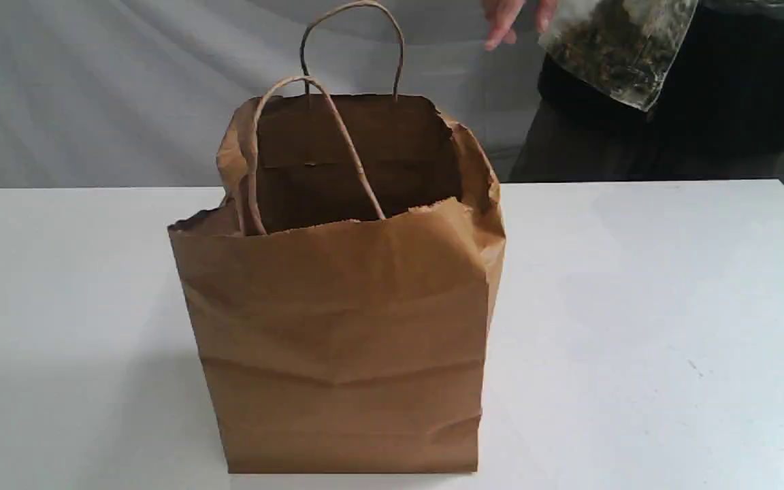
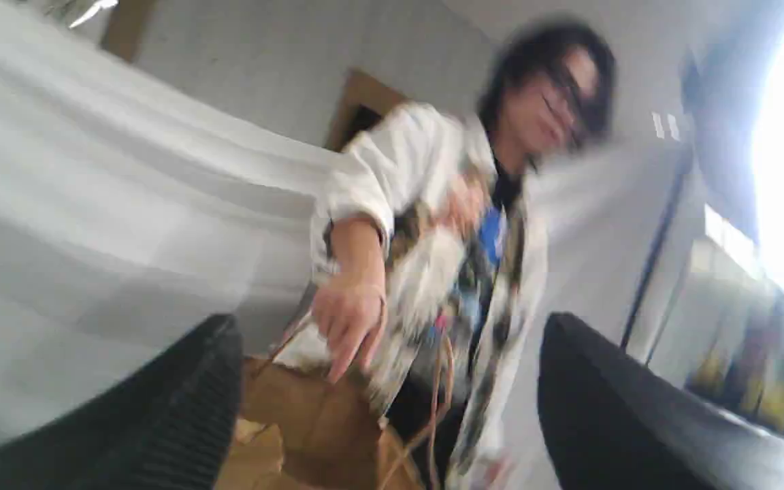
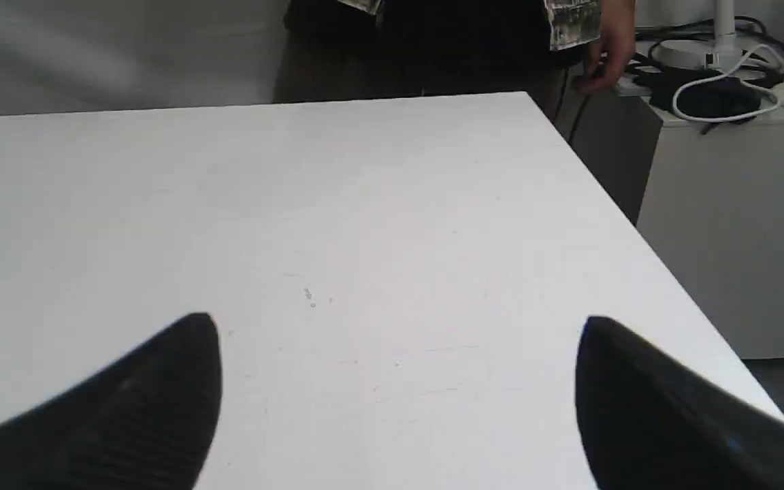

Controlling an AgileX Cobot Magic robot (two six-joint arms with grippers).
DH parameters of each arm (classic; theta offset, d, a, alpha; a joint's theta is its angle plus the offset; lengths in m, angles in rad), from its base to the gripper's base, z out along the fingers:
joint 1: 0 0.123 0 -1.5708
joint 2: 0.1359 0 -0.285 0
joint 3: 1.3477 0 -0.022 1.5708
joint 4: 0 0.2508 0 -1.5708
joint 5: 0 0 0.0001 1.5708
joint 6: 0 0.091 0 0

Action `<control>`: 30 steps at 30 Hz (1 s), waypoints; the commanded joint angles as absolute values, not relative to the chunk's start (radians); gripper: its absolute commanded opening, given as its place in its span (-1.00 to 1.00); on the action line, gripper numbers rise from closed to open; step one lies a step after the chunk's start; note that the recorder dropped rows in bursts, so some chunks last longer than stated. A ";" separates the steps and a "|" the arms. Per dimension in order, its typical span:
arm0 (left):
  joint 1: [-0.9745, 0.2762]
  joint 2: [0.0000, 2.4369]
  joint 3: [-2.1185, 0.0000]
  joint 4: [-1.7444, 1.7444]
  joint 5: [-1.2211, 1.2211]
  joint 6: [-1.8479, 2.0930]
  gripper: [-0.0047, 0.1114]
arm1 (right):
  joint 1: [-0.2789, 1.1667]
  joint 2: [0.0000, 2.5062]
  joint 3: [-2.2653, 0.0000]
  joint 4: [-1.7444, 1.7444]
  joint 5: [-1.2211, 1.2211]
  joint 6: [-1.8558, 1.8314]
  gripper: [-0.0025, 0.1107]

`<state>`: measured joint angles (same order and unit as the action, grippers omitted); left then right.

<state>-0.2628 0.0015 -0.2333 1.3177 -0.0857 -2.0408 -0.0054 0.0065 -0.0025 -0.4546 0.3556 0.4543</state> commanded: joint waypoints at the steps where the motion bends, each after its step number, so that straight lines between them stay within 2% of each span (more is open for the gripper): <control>1: -0.260 0.000 -0.219 0.892 0.087 -2.142 0.17 | -0.009 0.000 0.000 -0.453 0.353 0.447 0.30; 5: -0.260 0.000 -0.212 0.377 0.268 -2.142 0.17 | -0.009 0.000 0.000 -0.453 0.353 0.447 0.30; 9: -0.260 0.000 -0.213 0.158 0.468 -2.142 0.17 | -0.009 0.000 0.000 -0.453 0.353 0.447 0.30; 13: -0.260 0.000 -0.188 -0.031 0.826 -2.139 0.17 | -0.009 0.000 0.000 -0.453 0.353 0.447 0.30; 15: -0.260 0.000 -0.141 -0.073 0.832 -2.139 0.17 | -0.009 0.000 0.000 -0.453 0.353 0.447 0.30; 17: -0.260 0.000 -0.074 -0.038 0.673 -2.133 0.17 | -0.009 0.000 0.000 -0.453 0.353 0.447 0.30; 21: -0.260 0.000 0.000 0.326 0.227 -2.141 0.17 | -0.009 0.000 0.000 -0.453 0.353 0.447 0.30; 30: -0.259 0.000 0.000 1.054 0.222 -2.141 0.17 | -0.009 0.000 0.000 -0.453 0.353 0.447 0.30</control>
